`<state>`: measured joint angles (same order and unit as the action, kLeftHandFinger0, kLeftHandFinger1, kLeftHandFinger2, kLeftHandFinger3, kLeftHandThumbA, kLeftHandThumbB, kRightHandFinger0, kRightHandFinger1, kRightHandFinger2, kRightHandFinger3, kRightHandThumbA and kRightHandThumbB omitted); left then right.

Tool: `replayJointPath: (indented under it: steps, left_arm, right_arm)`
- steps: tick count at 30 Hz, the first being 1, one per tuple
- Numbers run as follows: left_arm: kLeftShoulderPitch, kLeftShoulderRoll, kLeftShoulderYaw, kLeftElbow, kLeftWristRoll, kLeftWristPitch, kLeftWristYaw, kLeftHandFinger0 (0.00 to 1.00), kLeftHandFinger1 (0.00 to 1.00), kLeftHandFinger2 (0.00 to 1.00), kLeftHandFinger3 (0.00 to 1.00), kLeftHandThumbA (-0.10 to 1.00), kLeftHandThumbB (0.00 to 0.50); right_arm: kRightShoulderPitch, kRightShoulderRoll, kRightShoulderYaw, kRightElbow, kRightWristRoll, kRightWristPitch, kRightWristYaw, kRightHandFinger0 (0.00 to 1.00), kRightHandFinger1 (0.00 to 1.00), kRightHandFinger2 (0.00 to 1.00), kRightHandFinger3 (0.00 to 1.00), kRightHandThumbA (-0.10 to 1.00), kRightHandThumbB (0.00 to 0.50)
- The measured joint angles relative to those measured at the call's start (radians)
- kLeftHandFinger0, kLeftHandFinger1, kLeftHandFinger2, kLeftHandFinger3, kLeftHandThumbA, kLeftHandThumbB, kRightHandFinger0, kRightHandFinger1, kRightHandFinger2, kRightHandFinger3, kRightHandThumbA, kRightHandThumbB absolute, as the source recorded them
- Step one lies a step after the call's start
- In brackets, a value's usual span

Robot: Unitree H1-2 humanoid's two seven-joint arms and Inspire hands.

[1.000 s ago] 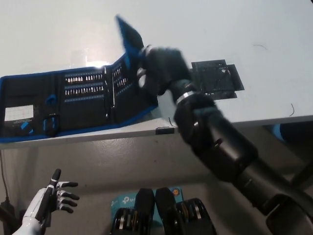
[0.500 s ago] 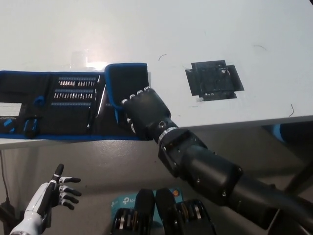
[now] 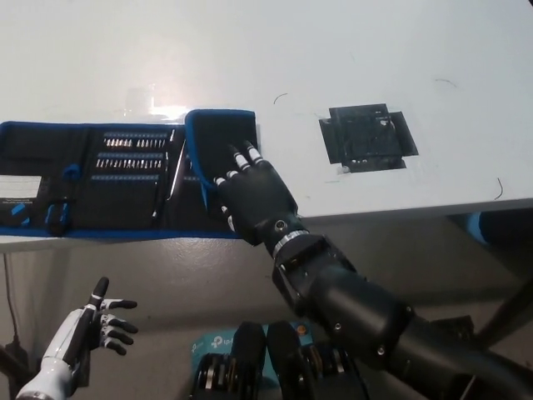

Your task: The robot uses its right hand to lift an edge of the toolkit kept in middle of the desk and make one fold in it

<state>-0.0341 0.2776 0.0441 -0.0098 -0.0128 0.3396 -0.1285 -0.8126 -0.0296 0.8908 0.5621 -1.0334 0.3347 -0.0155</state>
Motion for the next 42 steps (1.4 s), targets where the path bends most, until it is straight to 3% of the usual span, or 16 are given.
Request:
replayJointPath:
  steps: [1, 3, 4, 5, 6, 11, 13, 14, 15, 16, 19, 24, 34, 36, 39, 42]
  left_arm:
    - [0.000, 0.000, 0.000, 0.000, 0.000, 0.000, 0.000, 0.38, 0.38, 0.40, 0.60, 1.00, 0.500]
    - [0.000, 0.000, 0.000, 0.000, 0.001, 0.000, 0.000, 0.37, 0.37, 0.39, 0.59, 1.00, 0.500]
    - [0.001, 0.000, 0.000, 0.001, 0.001, 0.000, 0.000, 0.37, 0.37, 0.39, 0.59, 1.00, 0.500]
    - [0.001, 0.000, 0.000, 0.001, 0.001, 0.000, 0.000, 0.36, 0.37, 0.39, 0.59, 1.00, 0.500]
    - [0.001, 0.000, 0.000, 0.002, 0.002, 0.000, 0.000, 0.36, 0.37, 0.38, 0.59, 1.00, 0.500]
    - [0.003, -0.001, 0.001, 0.006, 0.002, 0.000, 0.000, 0.41, 0.38, 0.38, 0.58, 1.00, 0.500]
    - [0.004, -0.002, 0.002, 0.007, 0.002, 0.000, 0.000, 0.43, 0.40, 0.40, 0.57, 1.00, 0.500]
    - [0.004, -0.002, 0.002, 0.007, 0.002, 0.000, 0.000, 0.43, 0.40, 0.40, 0.57, 1.00, 0.500]
    - [0.004, -0.002, 0.002, 0.007, 0.002, 0.000, 0.000, 0.43, 0.40, 0.40, 0.58, 1.00, 0.500]
    - [0.004, -0.002, 0.002, 0.007, 0.002, -0.001, 0.000, 0.43, 0.41, 0.39, 0.58, 1.00, 0.500]
    - [0.004, -0.002, 0.004, 0.007, 0.002, -0.001, 0.000, 0.42, 0.40, 0.40, 0.58, 1.00, 0.500]
    - [0.006, -0.002, 0.007, 0.007, 0.002, -0.001, 0.000, 0.44, 0.43, 0.43, 0.60, 1.00, 0.500]
    - [0.019, -0.002, 0.007, 0.005, 0.002, 0.000, 0.000, 0.47, 0.44, 0.42, 0.60, 1.00, 0.500]
    - [0.019, -0.002, 0.007, 0.005, 0.002, 0.000, 0.000, 0.47, 0.44, 0.43, 0.61, 1.00, 0.500]
    - [0.022, -0.002, 0.008, 0.005, 0.002, 0.000, 0.000, 0.47, 0.45, 0.42, 0.59, 1.00, 0.500]
    - [0.022, -0.003, 0.008, 0.006, 0.002, 0.000, 0.000, 0.43, 0.42, 0.41, 0.59, 1.00, 0.500]
  right_arm:
    - [0.004, 0.003, -0.016, -0.004, 0.006, 0.000, 0.005, 1.00, 1.00, 1.00, 1.00, 0.50, 0.449]
    - [0.016, 0.011, -0.058, -0.019, 0.028, -0.002, 0.017, 1.00, 1.00, 1.00, 1.00, 0.63, 0.486]
    - [0.022, 0.013, -0.076, -0.029, 0.037, -0.003, 0.024, 1.00, 1.00, 1.00, 1.00, 0.88, 0.500]
    - [0.026, 0.017, -0.093, -0.039, 0.047, -0.003, 0.030, 1.00, 1.00, 1.00, 1.00, 0.89, 0.500]
    - [0.029, 0.020, -0.110, -0.048, 0.058, -0.003, 0.040, 1.00, 1.00, 1.00, 1.00, 1.00, 0.500]
    - [0.038, 0.021, -0.169, -0.103, 0.117, 0.001, 0.115, 1.00, 1.00, 1.00, 1.00, 1.00, 0.500]
    - [0.044, 0.020, -0.189, -0.132, 0.142, 0.003, 0.150, 1.00, 1.00, 1.00, 1.00, 0.94, 0.402]
    - [0.048, 0.017, -0.203, -0.150, 0.155, 0.002, 0.167, 1.00, 1.00, 1.00, 1.00, 0.99, 0.368]
    - [0.054, 0.014, -0.218, -0.176, 0.175, 0.002, 0.189, 1.00, 1.00, 1.00, 1.00, 0.90, 0.353]
    - [0.059, 0.011, -0.230, -0.196, 0.192, 0.002, 0.211, 1.00, 1.00, 1.00, 1.00, 0.80, 0.288]
    - [0.071, 0.007, -0.276, -0.270, 0.239, 0.000, 0.255, 1.00, 1.00, 1.00, 1.00, 0.75, 0.254]
    - [0.071, -0.001, -0.341, -0.366, 0.307, 0.001, 0.319, 1.00, 1.00, 1.00, 1.00, 0.63, 0.258]
    - [0.053, -0.024, -0.536, -0.639, 0.421, 0.086, 0.445, 1.00, 1.00, 1.00, 1.00, 0.57, 0.260]
    - [0.064, -0.042, -0.592, -0.693, 0.463, 0.093, 0.457, 1.00, 1.00, 1.00, 1.00, 0.53, 0.246]
    - [0.090, -0.068, -0.681, -0.751, 0.521, 0.105, 0.465, 1.00, 1.00, 1.00, 1.00, 0.35, 0.193]
    - [0.148, -0.074, -0.800, -0.803, 0.579, 0.112, 0.464, 1.00, 1.00, 1.00, 1.00, 0.38, 0.177]
